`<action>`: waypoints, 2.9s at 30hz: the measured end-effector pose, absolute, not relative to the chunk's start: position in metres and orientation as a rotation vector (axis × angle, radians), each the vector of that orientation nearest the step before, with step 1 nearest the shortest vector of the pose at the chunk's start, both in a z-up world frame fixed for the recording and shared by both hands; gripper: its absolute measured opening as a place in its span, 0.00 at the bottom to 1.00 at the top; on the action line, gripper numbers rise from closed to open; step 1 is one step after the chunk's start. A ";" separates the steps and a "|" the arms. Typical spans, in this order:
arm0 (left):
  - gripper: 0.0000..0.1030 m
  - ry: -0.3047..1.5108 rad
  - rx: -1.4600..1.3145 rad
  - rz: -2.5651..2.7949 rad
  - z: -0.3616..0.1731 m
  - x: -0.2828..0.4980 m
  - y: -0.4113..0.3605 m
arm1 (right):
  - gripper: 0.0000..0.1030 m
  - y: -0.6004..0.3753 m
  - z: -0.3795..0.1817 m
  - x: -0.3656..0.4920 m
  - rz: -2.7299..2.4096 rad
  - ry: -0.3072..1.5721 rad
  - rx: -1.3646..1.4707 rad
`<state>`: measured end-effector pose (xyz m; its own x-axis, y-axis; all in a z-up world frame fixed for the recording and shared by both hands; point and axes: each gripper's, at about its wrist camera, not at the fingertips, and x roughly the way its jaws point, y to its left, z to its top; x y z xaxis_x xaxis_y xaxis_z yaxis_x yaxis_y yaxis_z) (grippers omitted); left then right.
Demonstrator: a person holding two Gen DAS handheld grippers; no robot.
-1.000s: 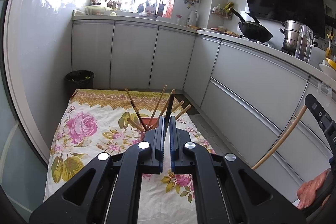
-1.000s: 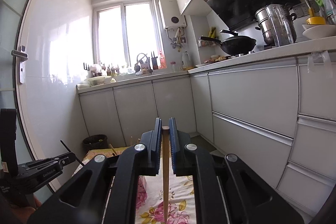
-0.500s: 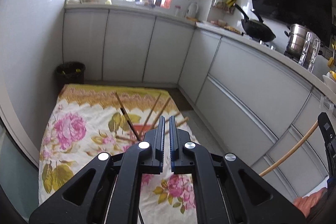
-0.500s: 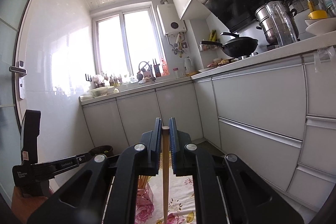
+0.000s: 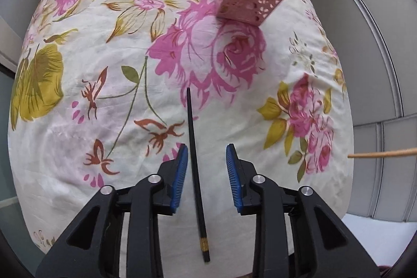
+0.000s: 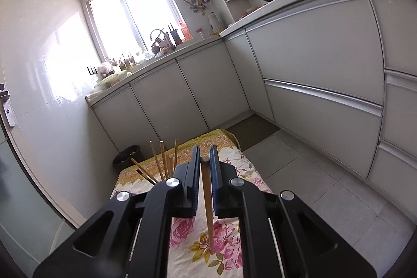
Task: Organize utensils
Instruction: 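Lower the black brush into the pink holder with the left tool and open it, then lower the wooden chopstick into the pink holder with the right tool and open it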
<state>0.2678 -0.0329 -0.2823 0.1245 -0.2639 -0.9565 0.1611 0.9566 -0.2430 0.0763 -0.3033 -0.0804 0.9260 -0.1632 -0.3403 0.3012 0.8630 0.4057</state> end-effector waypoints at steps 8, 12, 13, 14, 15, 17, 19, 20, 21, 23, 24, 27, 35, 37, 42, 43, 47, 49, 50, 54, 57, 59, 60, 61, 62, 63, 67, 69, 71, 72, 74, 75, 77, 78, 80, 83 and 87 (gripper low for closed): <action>0.34 1.457 0.054 -0.218 -0.295 0.294 -0.051 | 0.08 -0.309 -0.092 0.083 -0.246 0.355 0.485; 0.04 1.369 0.192 -0.249 -0.289 0.273 -0.058 | 0.08 -0.307 -0.094 0.084 -0.241 0.368 0.489; 0.04 1.361 0.187 -0.259 -0.288 0.269 -0.054 | 0.08 -0.307 -0.094 0.083 -0.239 0.370 0.490; 0.04 1.344 0.183 -0.266 -0.286 0.264 -0.050 | 0.08 -0.306 -0.094 0.083 -0.238 0.371 0.490; 0.03 1.308 0.189 -0.274 -0.281 0.257 -0.047 | 0.08 -0.306 -0.093 0.082 -0.237 0.372 0.489; 0.03 1.217 0.227 -0.289 -0.263 0.239 -0.044 | 0.08 -0.304 -0.091 0.080 -0.238 0.364 0.485; 0.03 1.119 0.243 -0.314 -0.235 0.221 -0.041 | 0.08 -0.304 -0.089 0.078 -0.239 0.355 0.482; 0.03 1.070 0.242 -0.325 -0.220 0.212 -0.039 | 0.08 -0.304 -0.088 0.078 -0.237 0.352 0.485; 0.03 1.019 0.238 -0.334 -0.204 0.203 -0.036 | 0.08 -0.304 -0.086 0.078 -0.235 0.350 0.489; 0.03 0.919 0.220 -0.356 -0.176 0.185 -0.040 | 0.08 -0.302 -0.085 0.076 -0.232 0.344 0.490; 0.03 0.873 0.210 -0.366 -0.164 0.178 -0.045 | 0.08 -0.300 -0.083 0.075 -0.231 0.340 0.487; 0.03 0.770 0.177 -0.393 -0.137 0.160 -0.058 | 0.08 -0.294 -0.079 0.068 -0.229 0.331 0.467; 0.03 0.667 0.145 -0.436 -0.108 0.119 -0.060 | 0.08 -0.283 -0.072 0.048 -0.227 0.338 0.441; 0.03 0.658 0.136 -0.437 -0.104 0.114 -0.058 | 0.08 -0.279 -0.070 0.046 -0.221 0.338 0.438; 0.03 0.650 0.110 -0.436 -0.098 0.114 -0.050 | 0.08 -0.270 -0.064 0.043 -0.208 0.331 0.424; 0.03 0.649 0.104 -0.434 -0.098 0.114 -0.048 | 0.08 -0.269 -0.064 0.043 -0.207 0.332 0.423; 0.03 0.648 0.084 -0.431 -0.096 0.117 -0.042 | 0.08 -0.270 -0.065 0.043 -0.207 0.339 0.427; 0.03 0.649 0.066 -0.434 -0.093 0.121 -0.040 | 0.08 -0.273 -0.066 0.044 -0.208 0.343 0.432; 0.03 0.650 0.057 -0.438 -0.092 0.124 -0.040 | 0.08 -0.276 -0.067 0.046 -0.209 0.346 0.435; 0.03 0.657 0.007 -0.469 -0.080 0.144 -0.041 | 0.08 -0.282 -0.071 0.050 -0.217 0.360 0.450; 0.03 0.632 -0.041 -0.478 -0.063 0.168 -0.045 | 0.08 -0.285 -0.076 0.052 -0.224 0.371 0.461; 0.03 0.589 -0.056 -0.465 -0.049 0.185 -0.049 | 0.08 -0.286 -0.077 0.055 -0.231 0.374 0.466; 0.03 0.565 -0.066 -0.456 -0.042 0.193 -0.052 | 0.08 -0.287 -0.078 0.055 -0.234 0.374 0.467; 0.03 0.546 -0.078 -0.450 -0.036 0.200 -0.054 | 0.08 -0.289 -0.079 0.056 -0.237 0.376 0.468; 0.03 0.525 -0.086 -0.441 -0.031 0.208 -0.057 | 0.08 -0.290 -0.080 0.058 -0.240 0.376 0.469; 0.03 0.502 -0.089 -0.432 -0.026 0.215 -0.060 | 0.08 -0.292 -0.080 0.058 -0.244 0.375 0.471; 0.03 0.450 -0.071 -0.385 -0.018 0.250 -0.079 | 0.08 -0.301 -0.084 0.062 -0.262 0.378 0.476; 0.03 0.446 -0.061 -0.358 -0.022 0.268 -0.088 | 0.08 -0.306 -0.087 0.065 -0.271 0.382 0.481; 0.03 0.461 -0.040 -0.332 -0.031 0.287 -0.097 | 0.08 -0.310 -0.089 0.068 -0.279 0.387 0.484; 0.03 0.476 -0.032 -0.317 -0.039 0.296 -0.102 | 0.08 -0.312 -0.090 0.069 -0.283 0.390 0.486; 0.03 0.518 -0.025 -0.308 -0.057 0.314 -0.108 | 0.08 -0.316 -0.092 0.072 -0.290 0.391 0.490; 0.04 0.550 -0.003 -0.289 -0.068 0.323 -0.112 | 0.08 -0.317 -0.093 0.073 -0.292 0.393 0.491; 0.04 0.629 -0.029 -0.310 -0.090 0.336 -0.111 | 0.08 -0.318 -0.094 0.077 -0.292 0.399 0.495; 0.08 0.651 -0.055 -0.324 -0.095 0.336 -0.106 | 0.08 -0.318 -0.094 0.078 -0.290 0.400 0.498; 0.12 0.627 -0.091 -0.310 -0.092 0.323 -0.093 | 0.08 -0.317 -0.092 0.079 -0.286 0.392 0.497; 0.28 0.562 -0.119 -0.314 -0.072 0.287 -0.072 | 0.08 -0.314 -0.085 0.079 -0.272 0.364 0.494; 0.47 0.555 -0.114 -0.323 -0.068 0.238 -0.046 | 0.08 -0.306 -0.071 0.081 -0.246 0.315 0.482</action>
